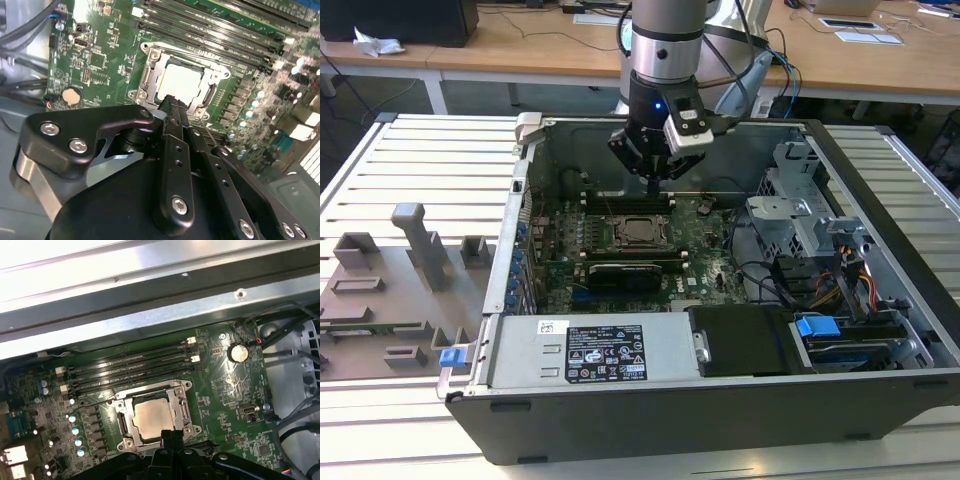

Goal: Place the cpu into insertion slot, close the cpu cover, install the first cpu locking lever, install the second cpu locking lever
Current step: 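Install the first cpu locking lever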

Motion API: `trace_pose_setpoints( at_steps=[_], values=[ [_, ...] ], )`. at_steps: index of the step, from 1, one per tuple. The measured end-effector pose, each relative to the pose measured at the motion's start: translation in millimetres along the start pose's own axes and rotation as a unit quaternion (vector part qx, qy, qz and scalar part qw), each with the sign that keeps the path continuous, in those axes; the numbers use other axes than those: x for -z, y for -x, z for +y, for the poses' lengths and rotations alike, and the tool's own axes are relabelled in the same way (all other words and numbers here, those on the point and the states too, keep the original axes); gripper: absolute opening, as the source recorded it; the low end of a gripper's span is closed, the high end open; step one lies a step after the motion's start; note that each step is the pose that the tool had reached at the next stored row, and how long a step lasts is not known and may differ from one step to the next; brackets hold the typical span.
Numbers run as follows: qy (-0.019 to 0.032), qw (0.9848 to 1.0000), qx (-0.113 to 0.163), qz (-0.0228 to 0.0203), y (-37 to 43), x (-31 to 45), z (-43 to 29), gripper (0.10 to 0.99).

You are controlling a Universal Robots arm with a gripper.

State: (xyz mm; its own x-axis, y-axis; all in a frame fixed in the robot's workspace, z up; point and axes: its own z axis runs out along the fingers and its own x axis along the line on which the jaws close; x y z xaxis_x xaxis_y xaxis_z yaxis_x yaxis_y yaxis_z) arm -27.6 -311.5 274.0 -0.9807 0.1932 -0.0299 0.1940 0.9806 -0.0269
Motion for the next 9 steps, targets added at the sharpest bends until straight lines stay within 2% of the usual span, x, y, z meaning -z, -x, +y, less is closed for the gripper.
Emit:
trace_pose_setpoints(
  at_steps=[2,4,9],
  values=[
    [0.0009,0.9996,0.028,-0.0007,0.0,0.0,0.0,0.106],
    [0.0017,0.9984,0.056,-0.0015,0.0,0.0,0.0,0.106],
    [0.0029,0.9954,0.096,-0.0026,0.0,0.0,0.0,0.106]
  ],
)
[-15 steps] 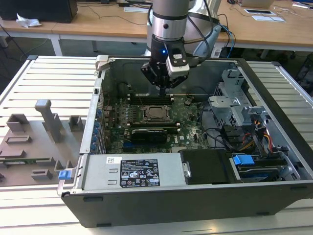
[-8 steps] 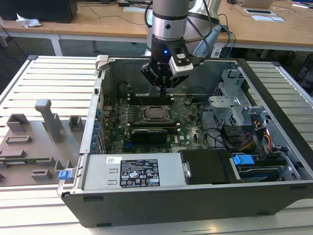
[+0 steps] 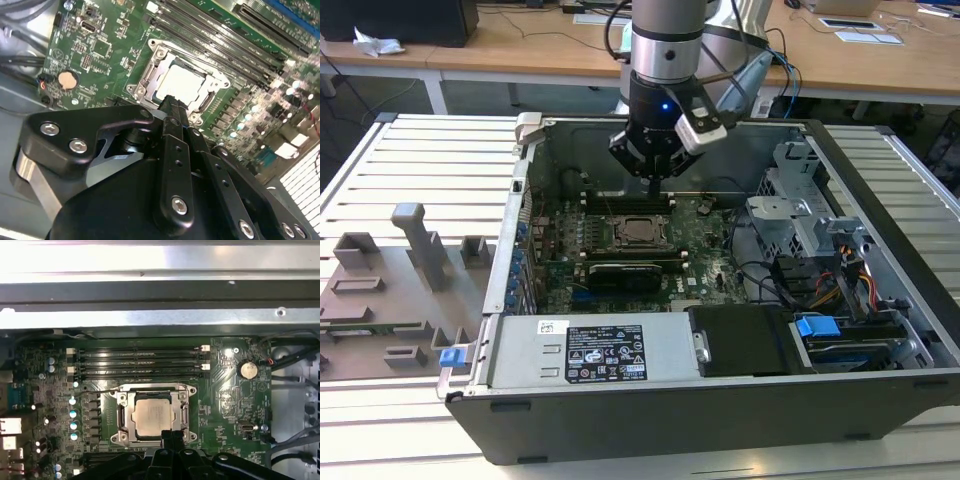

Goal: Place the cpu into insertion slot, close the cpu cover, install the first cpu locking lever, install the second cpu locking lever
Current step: 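Install the first cpu locking lever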

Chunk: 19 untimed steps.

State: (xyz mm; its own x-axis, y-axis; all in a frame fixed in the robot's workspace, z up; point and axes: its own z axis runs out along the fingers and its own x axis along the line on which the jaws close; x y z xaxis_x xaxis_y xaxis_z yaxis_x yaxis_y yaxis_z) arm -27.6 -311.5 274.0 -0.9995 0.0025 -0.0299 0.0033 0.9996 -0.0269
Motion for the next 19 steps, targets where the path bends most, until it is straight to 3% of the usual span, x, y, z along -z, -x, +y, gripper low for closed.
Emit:
trace_pose_setpoints(
  at_steps=[3,7,11,12,14,17,19],
  values=[
    [0.0006,0.9998,0.021,-0.0006,0.0,0.0,0.0,0.106],
    [0.0017,0.9984,0.057,-0.0015,0.0,0.0,0.0,0.106],
    [0.0028,0.9956,0.094,-0.0025,0.0,0.0,0.0,0.106],
    [0.0031,0.9946,0.104,-0.0028,0.0,0.0,0.0,0.106],
    [0.004,0.9908,0.135,-0.0036,0.0,0.0,0.0,0.106],
    [0.0047,0.9874,0.158,-0.0043,0.0,0.0,0.0,0.106],
    [0.0053,0.9841,0.177,-0.0048,0.0,0.0,0.0,0.106]
  ],
)
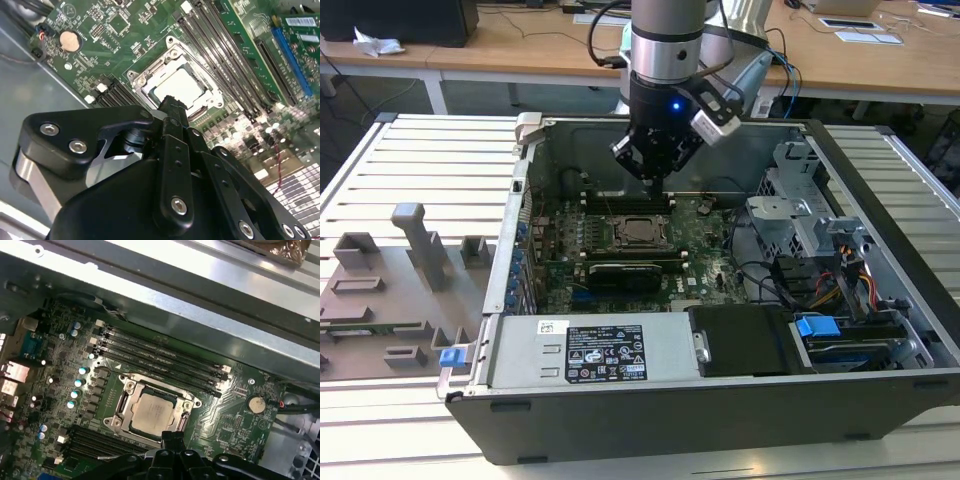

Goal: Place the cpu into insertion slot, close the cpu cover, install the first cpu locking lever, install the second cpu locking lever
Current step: 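Install the first cpu locking lever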

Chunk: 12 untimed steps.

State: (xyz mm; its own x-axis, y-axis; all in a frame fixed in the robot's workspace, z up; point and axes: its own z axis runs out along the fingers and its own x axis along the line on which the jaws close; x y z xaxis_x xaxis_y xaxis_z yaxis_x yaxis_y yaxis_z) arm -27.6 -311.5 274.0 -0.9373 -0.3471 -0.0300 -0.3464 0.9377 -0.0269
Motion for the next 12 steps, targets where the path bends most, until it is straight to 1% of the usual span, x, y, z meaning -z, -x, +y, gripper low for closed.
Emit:
trace_pose_setpoints(
  at_steps=[3,5,8,11,12],
  values=[
    [0.001,0.9994,0.034,-0.0009,0.0,0.0,0.0,0.106],
    [0.0013,0.999,0.045,-0.0012,0.0,0.0,0.0,0.106],
    [0.0022,0.9973,0.073,-0.002,0.0,0.0,0.0,0.106],
    [0.0029,0.9951,0.098,-0.0026,0.0,0.0,0.0,0.106],
    [0.003,0.9951,0.099,-0.0027,0.0,0.0,0.0,0.106]
  ],
)
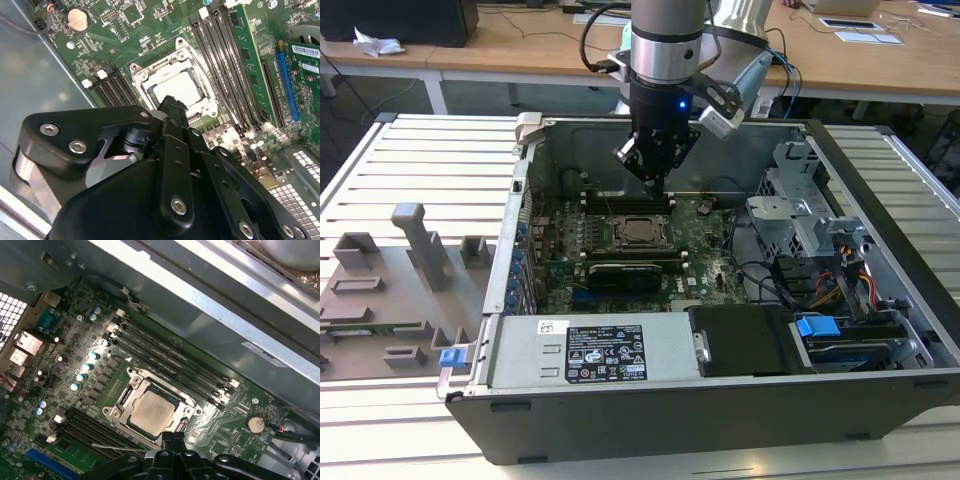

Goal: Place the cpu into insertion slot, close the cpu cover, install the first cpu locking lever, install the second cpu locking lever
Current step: 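Install the first cpu locking lever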

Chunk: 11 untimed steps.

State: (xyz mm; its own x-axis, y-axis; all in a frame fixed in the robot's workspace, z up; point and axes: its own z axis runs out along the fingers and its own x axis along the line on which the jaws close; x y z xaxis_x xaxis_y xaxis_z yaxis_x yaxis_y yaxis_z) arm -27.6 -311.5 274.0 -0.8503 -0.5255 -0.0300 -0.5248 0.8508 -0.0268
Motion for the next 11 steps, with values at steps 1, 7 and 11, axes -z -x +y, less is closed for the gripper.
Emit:
trace_pose_setpoints(
  at_steps=[1,7,11],
  values=[
    [0.0,1.0,0.0,0.0,0.0,0.0,0.0,0.106],
    [-0.0001,1.0,-0.002,0.0001,0.1,0.0,-0.1,0.106],
    [-0.0012,0.9993,-0.038,0.001,0.1,0.0,-0.1,0.106]
  ],
)
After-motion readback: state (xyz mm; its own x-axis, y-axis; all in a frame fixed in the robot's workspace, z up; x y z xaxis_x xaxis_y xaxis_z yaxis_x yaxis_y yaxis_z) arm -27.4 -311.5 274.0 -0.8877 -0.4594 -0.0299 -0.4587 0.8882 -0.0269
